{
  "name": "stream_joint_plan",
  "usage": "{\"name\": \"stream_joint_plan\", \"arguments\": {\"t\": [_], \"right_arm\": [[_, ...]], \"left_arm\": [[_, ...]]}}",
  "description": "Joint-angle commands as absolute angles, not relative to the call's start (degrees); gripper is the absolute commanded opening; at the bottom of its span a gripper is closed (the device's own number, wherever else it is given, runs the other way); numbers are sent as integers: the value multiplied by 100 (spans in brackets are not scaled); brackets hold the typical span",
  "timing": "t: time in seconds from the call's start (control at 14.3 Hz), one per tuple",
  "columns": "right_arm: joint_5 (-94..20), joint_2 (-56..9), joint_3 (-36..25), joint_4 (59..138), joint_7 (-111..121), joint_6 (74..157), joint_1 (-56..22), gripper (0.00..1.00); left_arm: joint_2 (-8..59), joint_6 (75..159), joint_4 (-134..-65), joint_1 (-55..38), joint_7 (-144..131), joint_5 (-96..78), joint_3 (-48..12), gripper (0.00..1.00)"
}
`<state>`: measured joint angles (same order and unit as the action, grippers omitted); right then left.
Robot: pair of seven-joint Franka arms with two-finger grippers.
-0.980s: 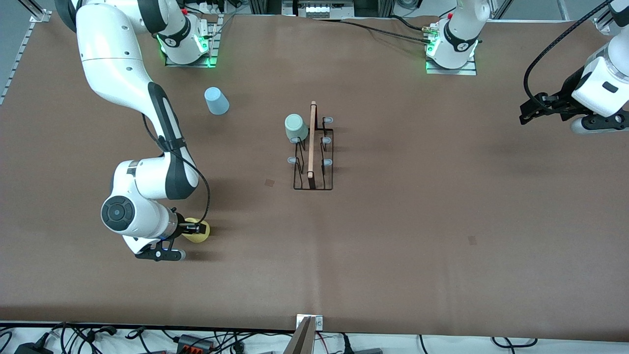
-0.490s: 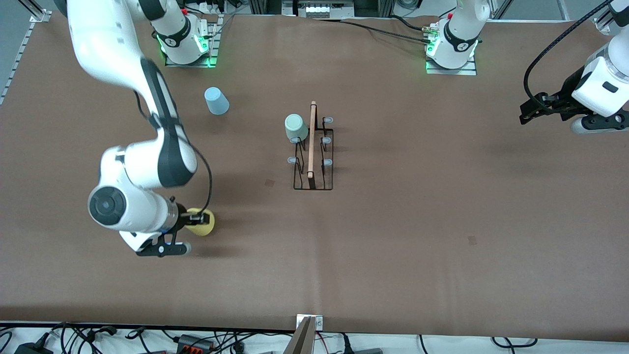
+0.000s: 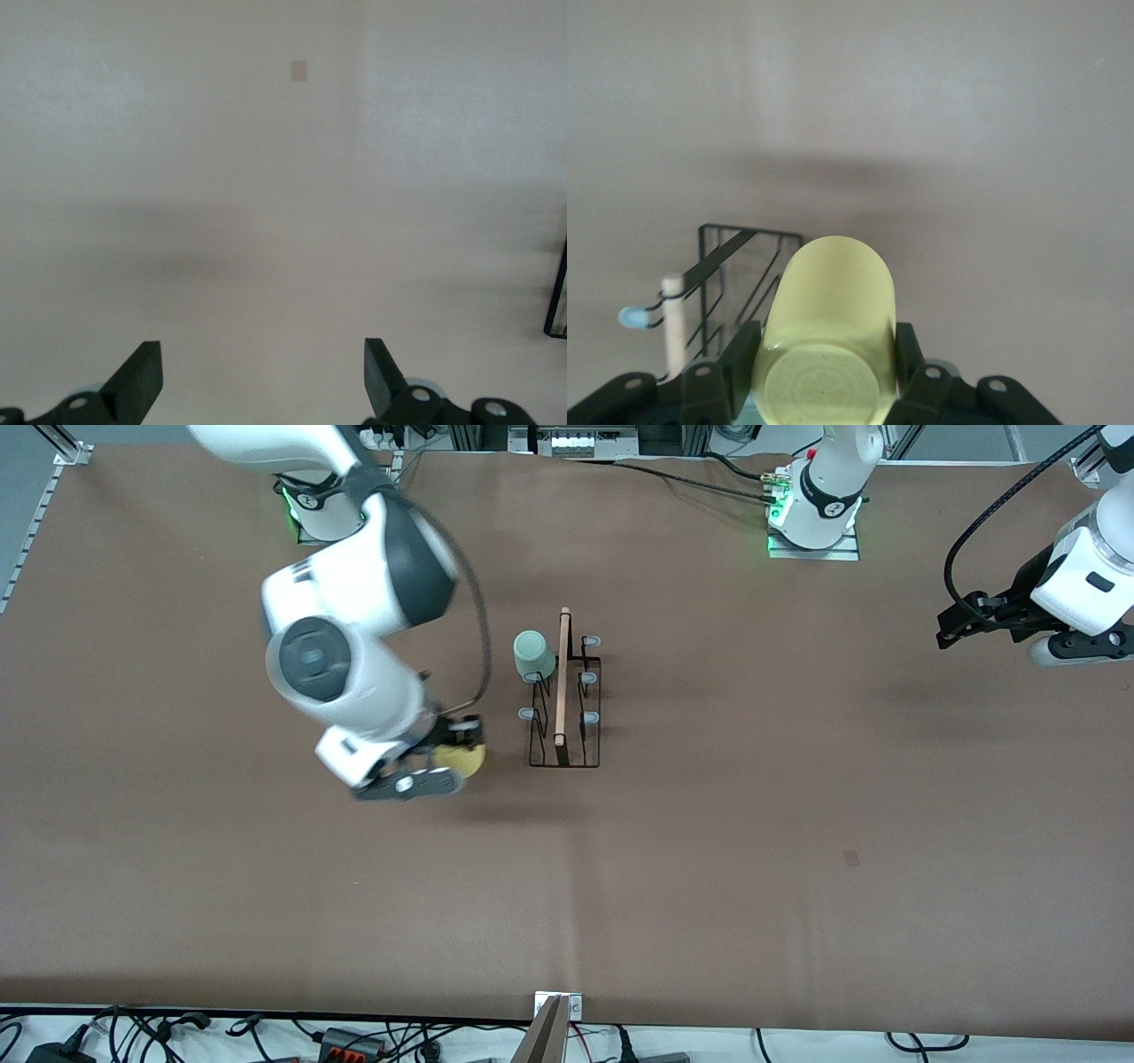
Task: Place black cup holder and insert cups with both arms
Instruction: 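Hang the yellow cup beside the teal cup with the right gripper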
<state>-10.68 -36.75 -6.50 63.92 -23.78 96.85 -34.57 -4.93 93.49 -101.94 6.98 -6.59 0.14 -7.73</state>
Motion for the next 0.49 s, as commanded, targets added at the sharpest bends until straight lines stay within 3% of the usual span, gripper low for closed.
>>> {"name": "stream_joint_plan", "arguments": {"t": [0.0,0.42], "right_arm": [[-1099,-3726,-686,6451,-2794,9677,-3725,23],[-1590,-3946,-677,6530,-2971,9756,-3867,24]], "left_arm": [[-536,9246,-10090,738,-650,-123,-800,100],[-527,9237,-10090,738,-650,-123,-791,100]]}}
